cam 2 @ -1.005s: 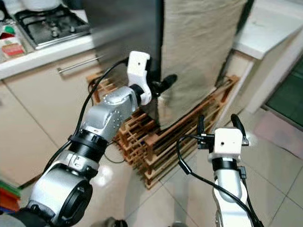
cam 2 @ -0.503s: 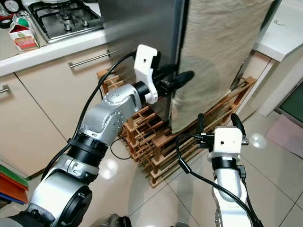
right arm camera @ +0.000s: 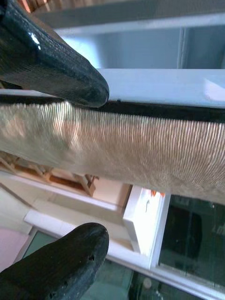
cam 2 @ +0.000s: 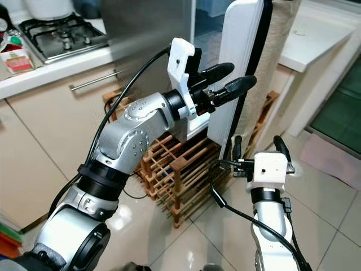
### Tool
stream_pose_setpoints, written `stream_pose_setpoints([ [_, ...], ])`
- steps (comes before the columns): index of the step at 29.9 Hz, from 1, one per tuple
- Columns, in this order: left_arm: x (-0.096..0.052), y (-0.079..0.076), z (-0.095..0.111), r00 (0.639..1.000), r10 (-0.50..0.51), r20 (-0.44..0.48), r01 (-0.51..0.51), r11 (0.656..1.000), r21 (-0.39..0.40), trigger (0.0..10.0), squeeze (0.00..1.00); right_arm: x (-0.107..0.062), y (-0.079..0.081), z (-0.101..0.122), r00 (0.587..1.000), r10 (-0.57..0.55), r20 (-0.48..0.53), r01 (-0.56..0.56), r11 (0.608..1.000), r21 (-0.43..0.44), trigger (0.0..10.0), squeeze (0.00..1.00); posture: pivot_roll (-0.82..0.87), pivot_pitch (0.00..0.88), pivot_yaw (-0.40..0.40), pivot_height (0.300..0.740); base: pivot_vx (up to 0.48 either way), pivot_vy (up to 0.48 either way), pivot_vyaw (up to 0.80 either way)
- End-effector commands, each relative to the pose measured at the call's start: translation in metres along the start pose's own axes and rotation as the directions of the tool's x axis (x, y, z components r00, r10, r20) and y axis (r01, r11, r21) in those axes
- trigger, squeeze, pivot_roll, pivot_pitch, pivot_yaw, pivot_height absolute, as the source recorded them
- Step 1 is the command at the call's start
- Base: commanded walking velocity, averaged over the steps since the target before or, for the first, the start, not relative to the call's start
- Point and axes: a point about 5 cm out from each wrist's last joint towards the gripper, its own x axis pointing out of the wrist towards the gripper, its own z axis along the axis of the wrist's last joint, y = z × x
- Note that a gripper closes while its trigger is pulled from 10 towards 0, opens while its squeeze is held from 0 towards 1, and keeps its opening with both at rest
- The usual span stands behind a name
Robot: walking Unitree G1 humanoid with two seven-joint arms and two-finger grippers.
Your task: Restocking fridge
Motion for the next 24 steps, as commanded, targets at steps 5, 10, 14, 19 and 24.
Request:
stream_pose_setpoints([
  [5, -0.017, 0.001, -0.001, 1.0, 0.017, 0.025, -0.015, 0.996, -0.092, 10.0, 0.0, 0.001, 0.004, 0.001, 1.0, 0.028, 0.001, -0.028, 1.0, 0.015, 10.0, 0.0, -0.22, 0.014, 0.06, 0.74, 0.0, 0.0, 0.0],
  [10, -0.061, 0.03, 0.017, 0.992, 0.121, 0.015, -0.117, 0.981, -0.157, 10.0, 0.0, -0.006, 0.005, 0.003, 0.999, 0.054, -0.001, -0.054, 0.998, 0.033, 10.0, 0.0, -0.19, 0.011, 0.053, 0.74, 0.0, 0.0, 0.0],
  [14, -0.085, 0.054, 0.016, 0.963, 0.269, -0.009, -0.269, 0.959, -0.091, 10.0, 0.0, -0.008, 0.012, 0.004, 0.994, 0.113, 0.005, -0.113, 0.991, 0.064, 10.0, 0.0, -0.17, 0.003, 0.052, 0.74, 0.0, 0.0, 0.0],
  [19, -0.11, 0.067, 0.005, 0.905, 0.422, -0.05, -0.424, 0.905, -0.026, 10.0, 0.0, -0.002, 0.028, 0.017, 0.968, 0.243, 0.058, -0.249, 0.958, 0.139, 10.0, 0.0, -0.16, 0.0, 0.05, 0.74, 0.0, 0.0, 0.0],
  [24, -0.12, 0.075, -0.004, 0.847, 0.528, -0.065, -0.53, 0.848, -0.019, 10.0, 0.0, 0.007, 0.039, 0.026, 0.936, 0.342, 0.088, -0.352, 0.92, 0.171, 10.0, 0.0, -0.16, 0.0, 0.046, 0.74, 0.0, 0.0, 0.0],
])
